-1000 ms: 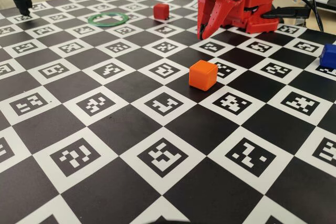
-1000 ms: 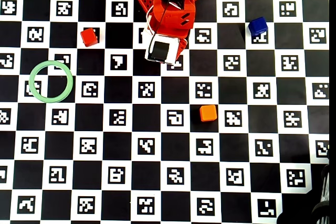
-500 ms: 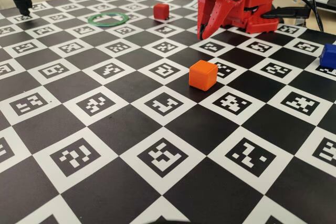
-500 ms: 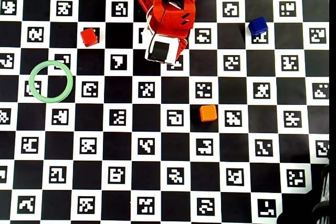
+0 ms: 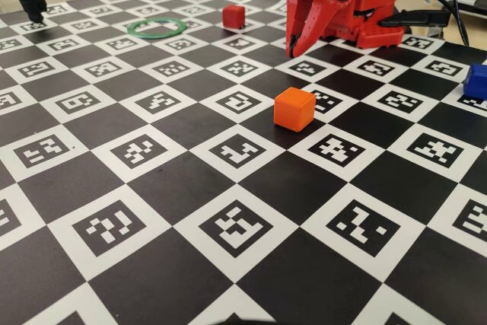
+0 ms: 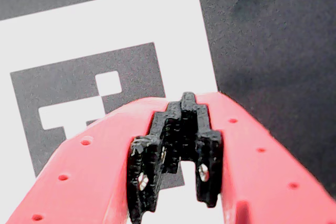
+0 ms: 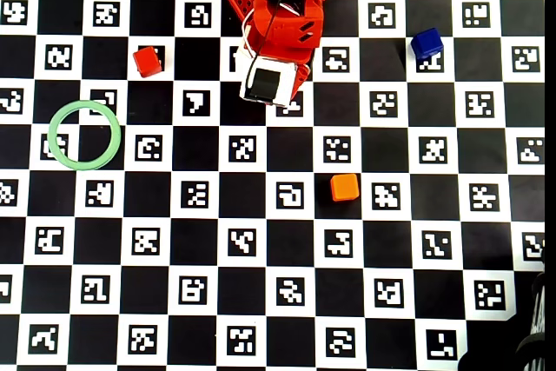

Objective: Grab the red cube then put it in the green circle then put the blue cube on top and finally the orange cube on top

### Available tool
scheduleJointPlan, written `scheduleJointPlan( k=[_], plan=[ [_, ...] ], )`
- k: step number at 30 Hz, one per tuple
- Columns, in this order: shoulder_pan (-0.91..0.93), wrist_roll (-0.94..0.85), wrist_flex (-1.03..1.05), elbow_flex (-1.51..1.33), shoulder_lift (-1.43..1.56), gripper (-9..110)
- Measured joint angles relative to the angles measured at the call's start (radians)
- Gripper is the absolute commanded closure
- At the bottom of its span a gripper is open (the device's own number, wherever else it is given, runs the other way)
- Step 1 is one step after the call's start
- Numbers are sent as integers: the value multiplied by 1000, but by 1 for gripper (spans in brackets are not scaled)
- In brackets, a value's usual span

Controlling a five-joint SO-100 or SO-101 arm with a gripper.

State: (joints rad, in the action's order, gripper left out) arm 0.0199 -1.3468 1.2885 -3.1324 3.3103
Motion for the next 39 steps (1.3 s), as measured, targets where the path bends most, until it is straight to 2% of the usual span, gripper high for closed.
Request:
scheduleJointPlan(
  k=[39],
  plan=[
    [0,11,0,3,0,107]
  ],
)
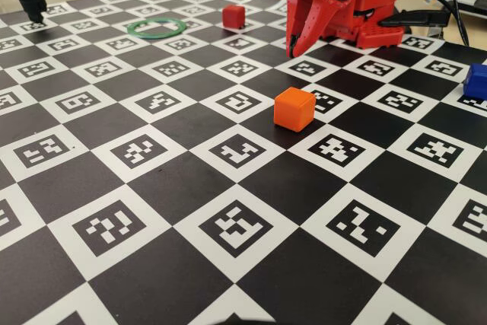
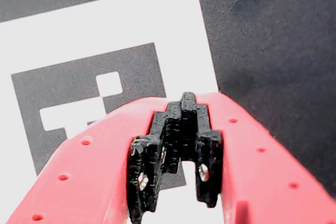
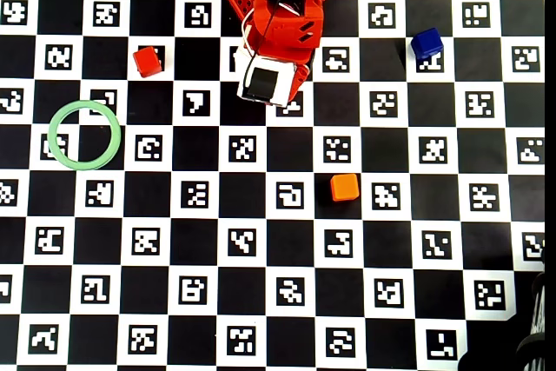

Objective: Grab the red cube then put it in the green circle then put the blue cube on top and finally the orange cube on top

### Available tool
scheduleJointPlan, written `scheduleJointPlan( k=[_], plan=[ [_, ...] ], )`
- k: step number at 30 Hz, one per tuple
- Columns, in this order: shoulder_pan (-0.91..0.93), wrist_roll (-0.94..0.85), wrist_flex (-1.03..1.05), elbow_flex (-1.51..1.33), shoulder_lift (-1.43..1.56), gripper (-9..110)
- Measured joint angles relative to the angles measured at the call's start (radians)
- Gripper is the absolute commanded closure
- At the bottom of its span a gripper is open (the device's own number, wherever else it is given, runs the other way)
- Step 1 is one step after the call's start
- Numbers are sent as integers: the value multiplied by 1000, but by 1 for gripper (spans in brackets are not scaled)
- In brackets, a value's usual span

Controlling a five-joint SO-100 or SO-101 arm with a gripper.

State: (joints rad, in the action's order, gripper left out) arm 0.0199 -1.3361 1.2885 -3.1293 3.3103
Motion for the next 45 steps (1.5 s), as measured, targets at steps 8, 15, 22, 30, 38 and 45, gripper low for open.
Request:
scheduleJointPlan(
  k=[8,15,22,30,38,45],
  plan=[
    [23,198,35,390,-311,107],
    [55,396,264,969,-788,107],
    [175,514,459,1486,-1098,105],
    [480,520,460,1848,-1355,100],
    [726,422,460,1911,-1460,92],
    [897,314,460,1911,-1509,74]
  ],
)
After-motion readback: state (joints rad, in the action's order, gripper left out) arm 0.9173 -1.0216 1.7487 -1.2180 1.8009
